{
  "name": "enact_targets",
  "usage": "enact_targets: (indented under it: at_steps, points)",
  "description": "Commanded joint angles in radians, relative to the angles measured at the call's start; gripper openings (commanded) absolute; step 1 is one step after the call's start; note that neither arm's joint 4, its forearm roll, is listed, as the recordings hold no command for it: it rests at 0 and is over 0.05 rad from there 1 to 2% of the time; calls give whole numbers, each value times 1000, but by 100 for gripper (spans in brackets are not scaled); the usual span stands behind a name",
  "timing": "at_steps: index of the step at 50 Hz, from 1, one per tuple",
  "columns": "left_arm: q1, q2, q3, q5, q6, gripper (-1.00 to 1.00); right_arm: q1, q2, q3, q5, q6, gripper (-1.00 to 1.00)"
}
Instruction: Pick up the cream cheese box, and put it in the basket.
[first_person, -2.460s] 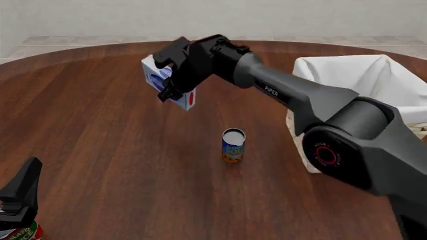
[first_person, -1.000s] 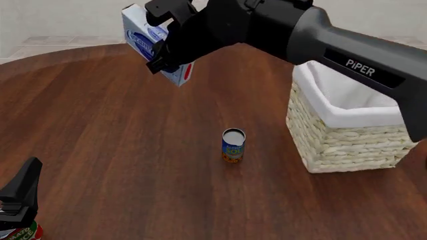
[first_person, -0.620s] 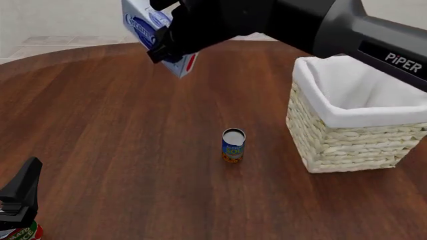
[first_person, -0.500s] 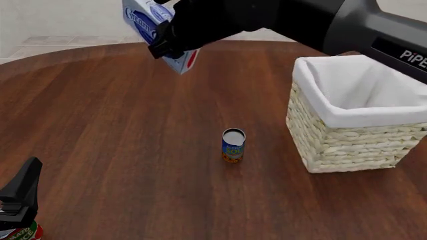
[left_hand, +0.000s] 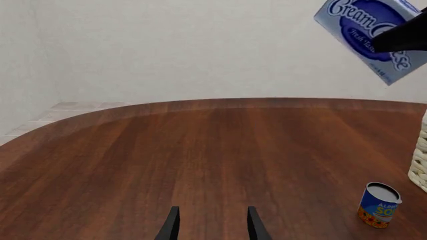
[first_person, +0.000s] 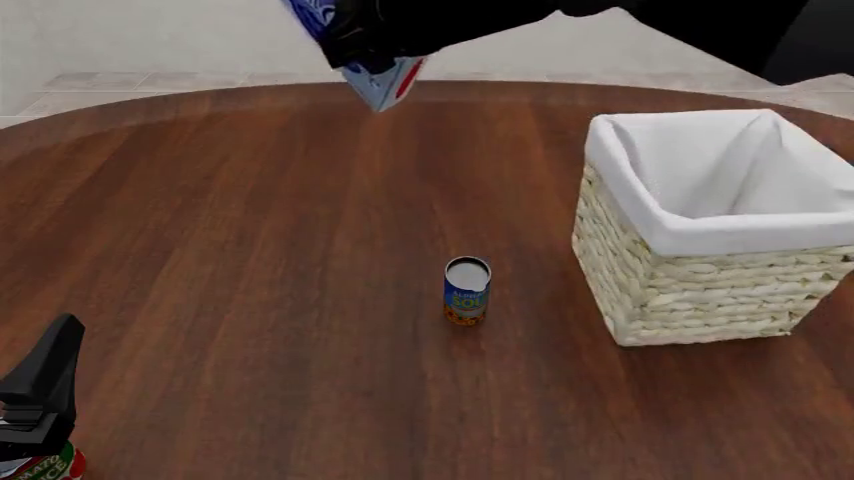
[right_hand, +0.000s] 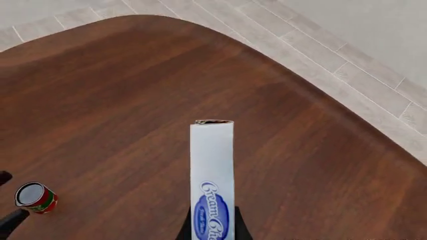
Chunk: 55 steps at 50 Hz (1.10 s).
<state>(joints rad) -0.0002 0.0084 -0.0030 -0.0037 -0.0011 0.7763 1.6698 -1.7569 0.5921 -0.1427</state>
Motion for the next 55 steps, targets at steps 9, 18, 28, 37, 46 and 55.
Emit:
enact_targets:
  at_steps: [9,18,28,37,46,55]
  points:
    - [0,0,0,0,0,100,-13,-97,70,-39,44,-100]
    - [0,0,0,0,0,100,-26,-143,94,-48,56,-100]
    - [0,0,0,0,0,100,-38,-189,131,-64,72,-100]
    - [0,0,0,0,0,100,-43,-231,149,-68,82,-100]
    - [0,0,0,0,0,100,-9,-333,224,-112,124,-100]
    - [0,0,0,0,0,100,-14,-389,288,-153,146,-100]
